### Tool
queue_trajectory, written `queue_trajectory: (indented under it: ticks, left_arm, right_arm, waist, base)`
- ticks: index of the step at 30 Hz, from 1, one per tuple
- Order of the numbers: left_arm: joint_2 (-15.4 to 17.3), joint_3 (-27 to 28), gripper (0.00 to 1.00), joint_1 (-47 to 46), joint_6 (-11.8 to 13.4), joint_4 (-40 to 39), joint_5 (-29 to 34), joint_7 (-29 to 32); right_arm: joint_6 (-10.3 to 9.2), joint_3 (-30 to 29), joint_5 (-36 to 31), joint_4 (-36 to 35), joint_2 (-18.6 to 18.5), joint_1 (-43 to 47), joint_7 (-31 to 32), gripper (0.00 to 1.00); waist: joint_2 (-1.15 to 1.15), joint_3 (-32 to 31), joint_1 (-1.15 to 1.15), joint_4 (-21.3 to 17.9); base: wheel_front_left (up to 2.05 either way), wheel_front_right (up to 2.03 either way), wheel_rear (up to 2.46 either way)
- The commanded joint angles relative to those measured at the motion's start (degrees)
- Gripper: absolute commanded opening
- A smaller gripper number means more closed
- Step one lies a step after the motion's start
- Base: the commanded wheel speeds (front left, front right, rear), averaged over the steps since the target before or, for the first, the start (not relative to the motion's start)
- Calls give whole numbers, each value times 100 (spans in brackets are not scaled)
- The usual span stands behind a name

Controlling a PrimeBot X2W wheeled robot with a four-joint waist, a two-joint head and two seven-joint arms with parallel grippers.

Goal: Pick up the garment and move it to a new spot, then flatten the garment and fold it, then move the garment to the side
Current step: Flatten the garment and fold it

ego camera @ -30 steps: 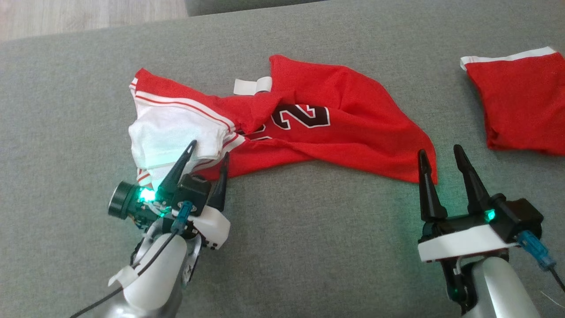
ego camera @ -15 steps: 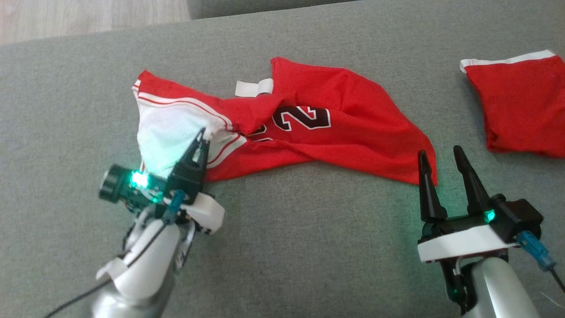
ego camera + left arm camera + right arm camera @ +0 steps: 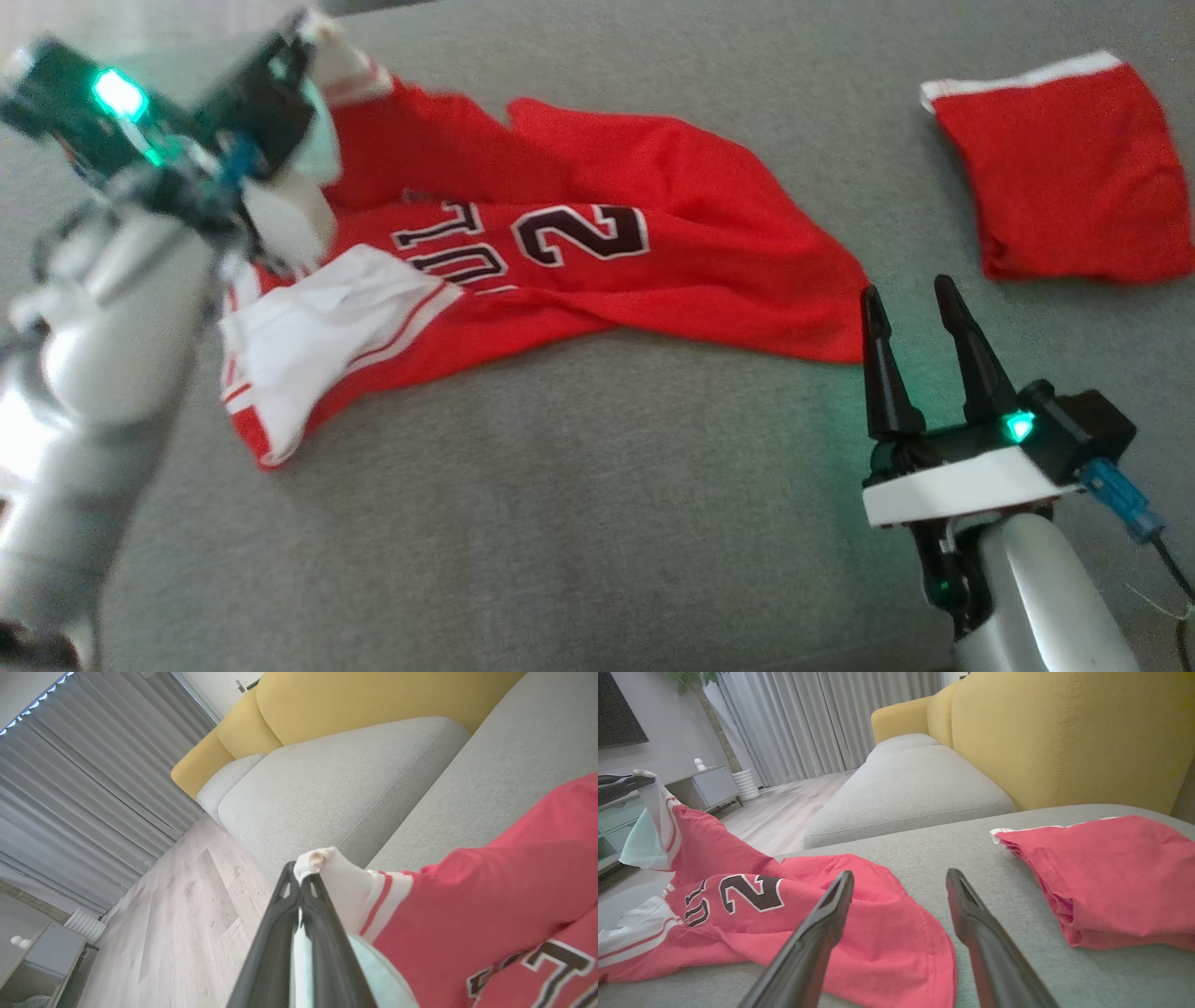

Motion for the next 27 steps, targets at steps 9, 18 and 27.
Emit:
queue_trajectory:
  ticks: [9,18,27]
  left_arm:
    - [802,-263,21,-1766,-354,962,74,297]
    - [636,-92,100,-2564,-56,1961,-153,-441]
    - [205,389,100,-2094,249,2274,-884,-1326]
  right_arm:
    - [-5,304,273,-248,-21,-296,-61,100]
    - [-5,320,308,-282,-21,-354,-61,100]
    - [-5,152,62,-291,-21,-340,-61,100]
  waist:
    - [0,698,0,-773]
    - [0,914,0,-780]
    - [0,546,0,-237]
  base:
    - [0,0,0]
    - [0,0,0]
    - [0,0,0]
